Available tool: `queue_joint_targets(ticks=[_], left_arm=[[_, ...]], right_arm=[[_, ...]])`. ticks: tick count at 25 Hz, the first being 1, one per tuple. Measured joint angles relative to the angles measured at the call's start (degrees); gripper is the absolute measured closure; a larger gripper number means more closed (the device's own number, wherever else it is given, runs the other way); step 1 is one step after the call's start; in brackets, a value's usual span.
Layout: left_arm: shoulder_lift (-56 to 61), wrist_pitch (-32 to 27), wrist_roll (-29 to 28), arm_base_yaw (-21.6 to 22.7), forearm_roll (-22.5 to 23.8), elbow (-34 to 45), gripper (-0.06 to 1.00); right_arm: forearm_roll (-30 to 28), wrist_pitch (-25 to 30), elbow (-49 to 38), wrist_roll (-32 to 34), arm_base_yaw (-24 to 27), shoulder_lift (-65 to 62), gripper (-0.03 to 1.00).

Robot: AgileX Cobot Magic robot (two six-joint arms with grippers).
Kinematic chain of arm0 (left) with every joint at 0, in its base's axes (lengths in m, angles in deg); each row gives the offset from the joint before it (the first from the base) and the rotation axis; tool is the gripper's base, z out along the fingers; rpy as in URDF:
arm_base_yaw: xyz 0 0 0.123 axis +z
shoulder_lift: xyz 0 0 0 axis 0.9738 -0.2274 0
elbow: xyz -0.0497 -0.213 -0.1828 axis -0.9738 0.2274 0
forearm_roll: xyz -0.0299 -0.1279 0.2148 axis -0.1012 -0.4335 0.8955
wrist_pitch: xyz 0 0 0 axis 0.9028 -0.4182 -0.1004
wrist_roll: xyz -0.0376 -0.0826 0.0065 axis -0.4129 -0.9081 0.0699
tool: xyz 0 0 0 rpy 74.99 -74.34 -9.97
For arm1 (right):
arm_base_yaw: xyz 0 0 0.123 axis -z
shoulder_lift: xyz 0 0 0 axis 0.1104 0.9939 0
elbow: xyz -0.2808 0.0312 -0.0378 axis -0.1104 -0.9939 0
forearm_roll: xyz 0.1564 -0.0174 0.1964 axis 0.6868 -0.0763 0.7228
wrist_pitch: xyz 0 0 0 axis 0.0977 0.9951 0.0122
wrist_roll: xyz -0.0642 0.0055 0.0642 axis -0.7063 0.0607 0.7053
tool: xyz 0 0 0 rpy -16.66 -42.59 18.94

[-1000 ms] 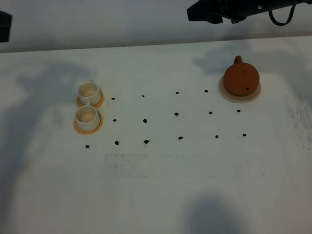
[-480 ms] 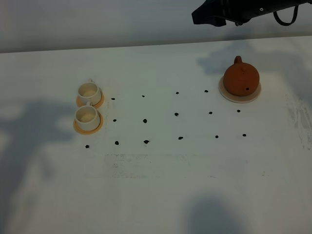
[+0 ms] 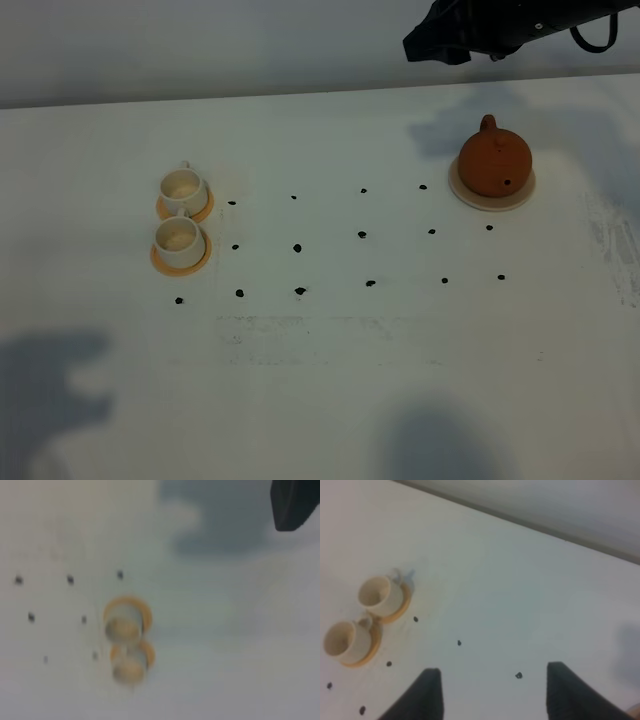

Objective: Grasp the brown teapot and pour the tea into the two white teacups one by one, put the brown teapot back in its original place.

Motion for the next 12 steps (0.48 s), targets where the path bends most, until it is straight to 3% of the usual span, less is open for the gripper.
queue_joint_targets(ticks=[7,12], left_arm=[[14.2,-8.6,-5.0,0.0,1.0,4.3,0.62],[20.3,-13.7,-6.7,0.0,3.3,4.9,0.62]], right_arm=[[-8.4,-0.7,1.9,6.1,-3.0,0.7,0.52],[-10.9,3.2,6.9,10.2,-3.0,4.5,0.52]])
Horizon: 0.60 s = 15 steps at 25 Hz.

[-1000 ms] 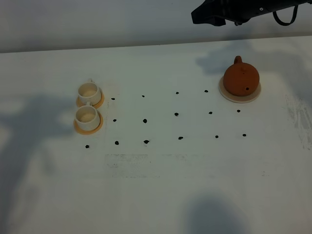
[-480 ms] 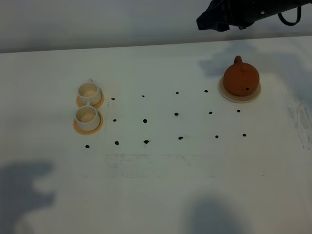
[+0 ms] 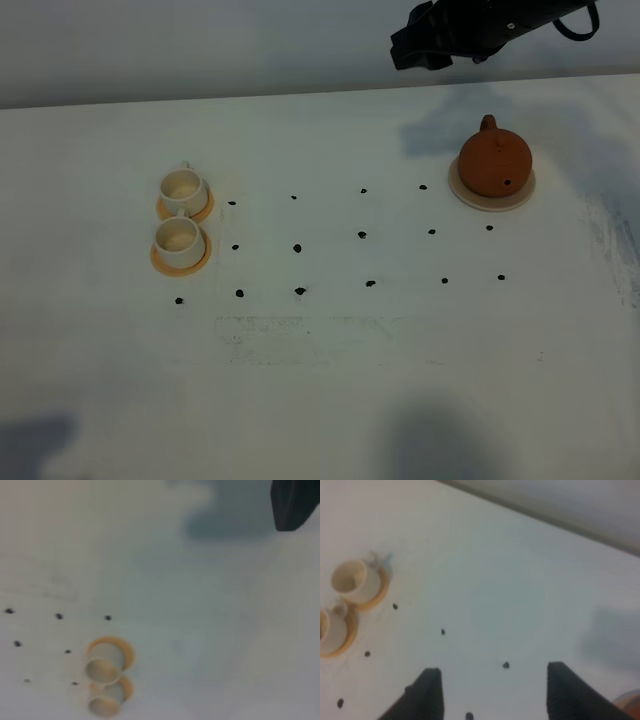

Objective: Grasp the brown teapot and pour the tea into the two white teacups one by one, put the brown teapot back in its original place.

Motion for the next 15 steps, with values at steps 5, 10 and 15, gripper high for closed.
queue_joint_targets(ticks=[5,10,15], left_arm=[[4.3,-2.5,-1.2,0.0,1.1,4.0,0.62],[6.8,-2.2,-1.3,0.0,1.2,4.2,0.62],[6.8,-2.1,-0.4,0.0,1.2,4.2,0.62]], right_arm=[[-0.3,0.4,1.0,0.5,-0.4,1.8,0.52],[-2.2,-1.1,1.2,0.7,-0.6,2.4,0.52],[-5.7,-2.8,1.4,2.5,-0.6,5.8,0.52]])
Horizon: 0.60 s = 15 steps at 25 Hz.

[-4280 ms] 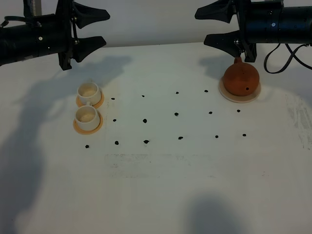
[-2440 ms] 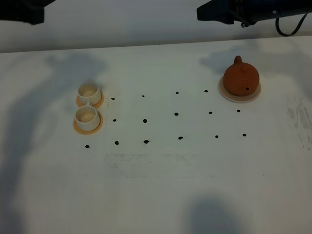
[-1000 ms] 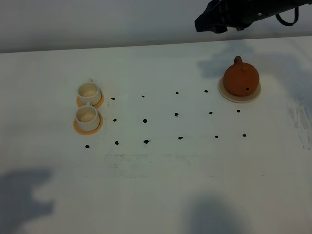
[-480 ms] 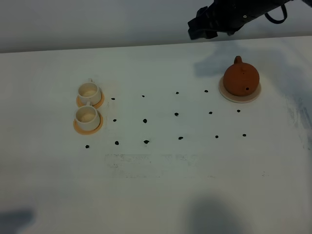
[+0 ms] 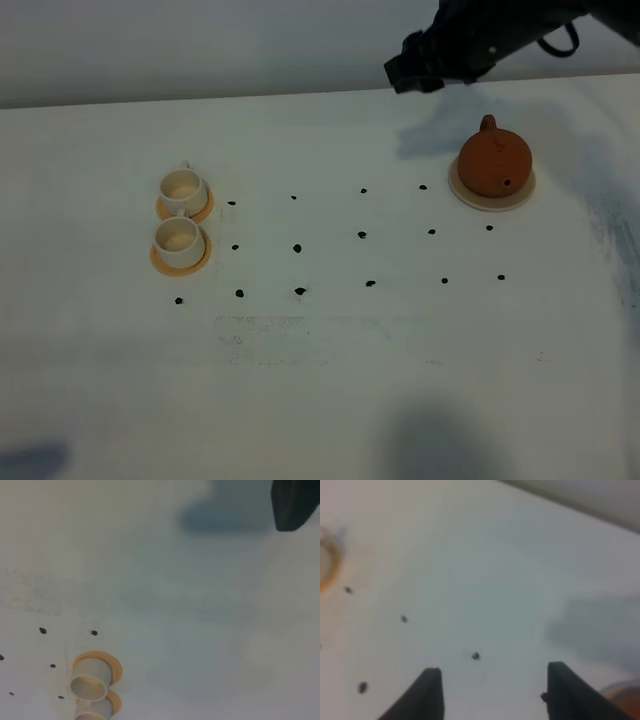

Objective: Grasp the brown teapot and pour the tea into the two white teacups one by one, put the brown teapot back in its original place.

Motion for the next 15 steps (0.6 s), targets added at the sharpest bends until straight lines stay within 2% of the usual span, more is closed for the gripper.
queue_joint_targets(ticks=[6,15], left_arm=[[0.0,0.0,0.0,0.0,0.0,0.0,0.62],[0.0,0.0,0.0,0.0,0.0,0.0,0.62]], right_arm=[[-3.5,-3.5,0.0,1.7,0.0,2.5,0.52],[-9.0,-5.1,3.3,4.7,0.1,4.0,0.52]])
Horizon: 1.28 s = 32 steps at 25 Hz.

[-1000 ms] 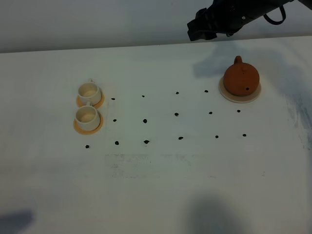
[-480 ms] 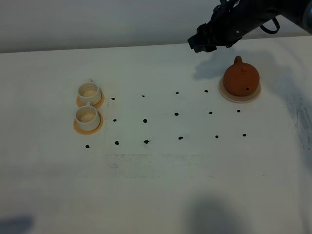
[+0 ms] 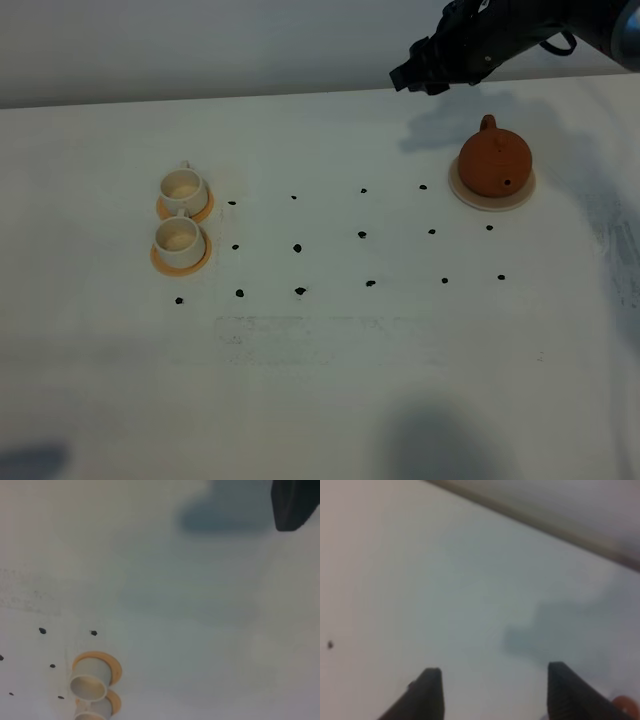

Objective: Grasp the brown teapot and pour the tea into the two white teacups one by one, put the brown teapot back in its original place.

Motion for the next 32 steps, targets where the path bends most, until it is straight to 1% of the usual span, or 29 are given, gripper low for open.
queue_joint_targets(ticks=[6,10,19,28,32], left_arm=[[0.0,0.0,0.0,0.0,0.0,0.0,0.62],[0.0,0.0,0.0,0.0,0.0,0.0,0.62],[0.0,0.0,0.0,0.0,0.0,0.0,0.62],[0.0,0.0,0.0,0.0,0.0,0.0,0.62],[0.0,0.0,0.0,0.0,0.0,0.0,0.62]], right_arm=[[-5.3,1.1,8.4,5.8,0.1,4.1,0.52],[-6.0,1.5,11.2,9.0,1.0,6.7,0.52],[-6.0,1.1,11.3,10.2,4.0,8.5,0.52],[-5.9,-1.2,6.5,10.3,4.5,8.7,0.52],[-6.0,-2.8,6.1,10.3,4.5,8.7,0.52]])
